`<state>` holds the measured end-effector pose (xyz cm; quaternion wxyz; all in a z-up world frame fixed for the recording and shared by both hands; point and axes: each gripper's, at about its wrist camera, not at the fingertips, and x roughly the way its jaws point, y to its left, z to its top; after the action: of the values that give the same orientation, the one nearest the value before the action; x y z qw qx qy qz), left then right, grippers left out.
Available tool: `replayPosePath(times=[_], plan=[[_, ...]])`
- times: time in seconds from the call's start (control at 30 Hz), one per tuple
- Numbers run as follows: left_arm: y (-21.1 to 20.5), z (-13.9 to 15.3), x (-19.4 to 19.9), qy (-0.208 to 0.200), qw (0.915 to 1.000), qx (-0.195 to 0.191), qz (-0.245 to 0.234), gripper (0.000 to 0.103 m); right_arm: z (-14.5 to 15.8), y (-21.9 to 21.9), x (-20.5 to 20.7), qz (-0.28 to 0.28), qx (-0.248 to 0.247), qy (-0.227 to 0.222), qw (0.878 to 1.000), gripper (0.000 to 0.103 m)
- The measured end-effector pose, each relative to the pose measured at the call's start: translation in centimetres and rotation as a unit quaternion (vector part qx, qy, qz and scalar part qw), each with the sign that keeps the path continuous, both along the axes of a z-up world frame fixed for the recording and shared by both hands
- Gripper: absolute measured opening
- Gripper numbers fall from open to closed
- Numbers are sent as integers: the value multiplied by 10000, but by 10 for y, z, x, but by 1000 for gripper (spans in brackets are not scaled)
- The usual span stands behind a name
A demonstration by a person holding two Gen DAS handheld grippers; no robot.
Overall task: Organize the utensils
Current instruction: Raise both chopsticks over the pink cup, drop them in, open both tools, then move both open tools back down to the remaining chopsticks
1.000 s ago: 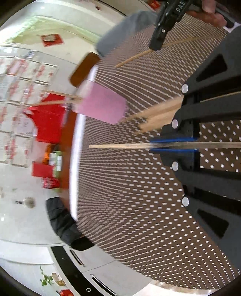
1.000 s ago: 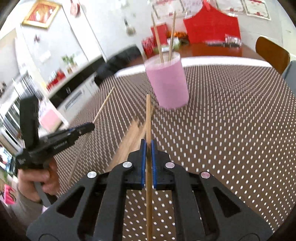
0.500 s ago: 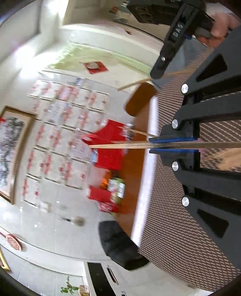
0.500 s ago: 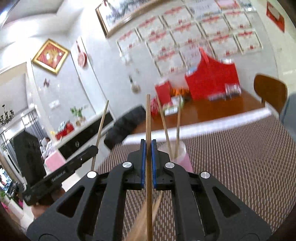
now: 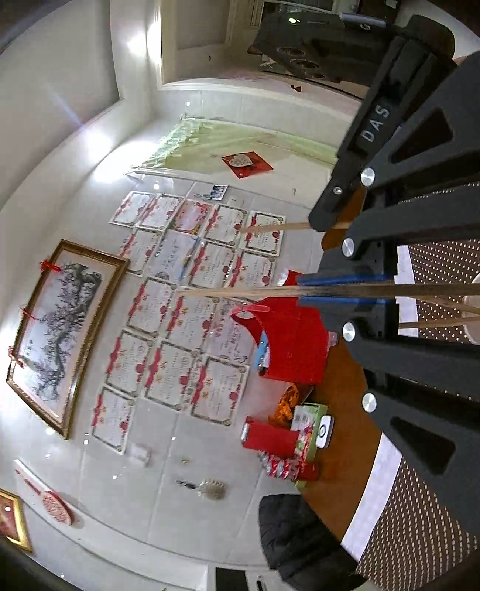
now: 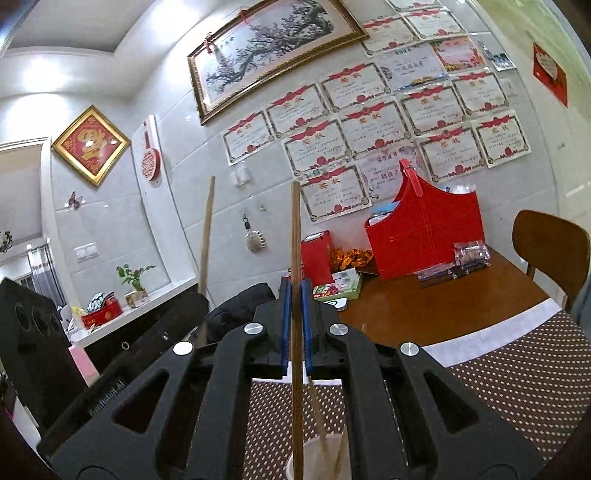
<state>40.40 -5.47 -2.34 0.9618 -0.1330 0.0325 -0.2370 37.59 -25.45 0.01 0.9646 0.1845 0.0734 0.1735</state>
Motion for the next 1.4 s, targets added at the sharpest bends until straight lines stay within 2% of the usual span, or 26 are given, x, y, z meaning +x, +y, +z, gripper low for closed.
replayPosePath(times=[0.23, 0.37, 0.5, 0.53, 0.57, 0.6, 0.63, 0.67, 0.8, 0.97, 1.07, 1.4], plan=[[-6, -46, 41, 332, 9994, -49, -30, 6, -24, 0, 23, 15, -104, 130, 9999, 6], [-10, -59, 49, 397, 9992, -85, -38, 6, -33, -3, 24, 43, -136, 173, 9997, 6], [-17, -70, 50, 541, 9985, 40, 11, 7, -38, -1, 25, 84, -299, 276, 9991, 7], [-18, -73, 49, 622, 9980, 115, 26, 20, -39, 0, 25, 119, -359, 344, 9987, 8], [-18, -75, 47, 666, 9976, 184, 55, 47, -41, 1, 24, 143, -393, 408, 9983, 14], [-18, -76, 45, 687, 9974, 194, 81, 60, -42, -1, 22, 146, -380, 431, 9982, 23], [-15, -75, 40, 702, 9972, 181, 166, 71, -42, -3, 18, 139, -326, 453, 9983, 65], [-13, -72, 34, 680, 9972, 199, 252, 72, -42, -8, 12, 97, -213, 442, 9987, 93], [-4, -58, 11, 606, 9966, 386, 397, 80, -34, -23, -14, -71, 46, 287, 9996, 95], [2, -40, -26, 622, 9912, 924, 718, 83, -23, -35, -42, -314, 69, 469, 9984, 97], [9, -34, -50, 853, 9845, 1184, 970, 83, -21, -41, -62, -383, 101, 668, 9970, 97], [41, -36, -112, 1558, 9697, 1490, 1147, 83, -25, -41, -120, -399, -232, 1263, 9909, 97]])
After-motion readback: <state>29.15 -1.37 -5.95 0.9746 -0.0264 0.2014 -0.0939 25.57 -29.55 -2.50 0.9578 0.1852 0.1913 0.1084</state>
